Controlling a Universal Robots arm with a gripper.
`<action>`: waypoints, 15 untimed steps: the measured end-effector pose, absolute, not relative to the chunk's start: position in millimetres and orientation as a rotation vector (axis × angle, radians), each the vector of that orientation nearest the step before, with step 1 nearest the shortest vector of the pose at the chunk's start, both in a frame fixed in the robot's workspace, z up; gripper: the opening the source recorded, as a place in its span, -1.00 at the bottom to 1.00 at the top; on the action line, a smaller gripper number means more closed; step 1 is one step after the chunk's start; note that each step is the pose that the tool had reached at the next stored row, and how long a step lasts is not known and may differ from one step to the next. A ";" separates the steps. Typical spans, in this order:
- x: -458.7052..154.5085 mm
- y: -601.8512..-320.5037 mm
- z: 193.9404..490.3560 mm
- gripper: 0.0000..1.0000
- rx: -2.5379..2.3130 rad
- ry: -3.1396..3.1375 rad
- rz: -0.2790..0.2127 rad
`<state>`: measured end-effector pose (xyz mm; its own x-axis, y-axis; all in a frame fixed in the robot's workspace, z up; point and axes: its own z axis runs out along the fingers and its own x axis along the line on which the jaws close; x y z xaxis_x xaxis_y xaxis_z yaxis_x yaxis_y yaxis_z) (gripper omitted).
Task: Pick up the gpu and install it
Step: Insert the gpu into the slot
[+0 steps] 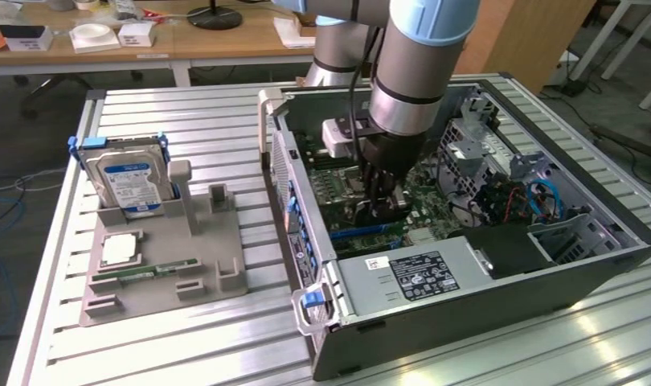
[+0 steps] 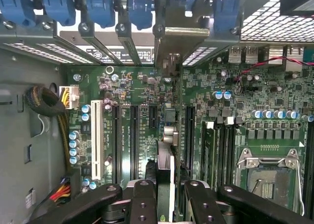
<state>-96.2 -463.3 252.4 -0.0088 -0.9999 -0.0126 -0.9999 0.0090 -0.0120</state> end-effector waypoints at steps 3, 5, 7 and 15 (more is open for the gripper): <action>-98.5 -463.0 250.4 -0.47 -2.199 2.219 0.001; -99.0 -463.1 250.2 -0.47 -2.199 2.219 0.001; -99.1 -463.0 250.2 -0.47 -2.199 2.219 0.001; -99.1 -461.9 249.5 -0.47 -2.199 2.219 0.001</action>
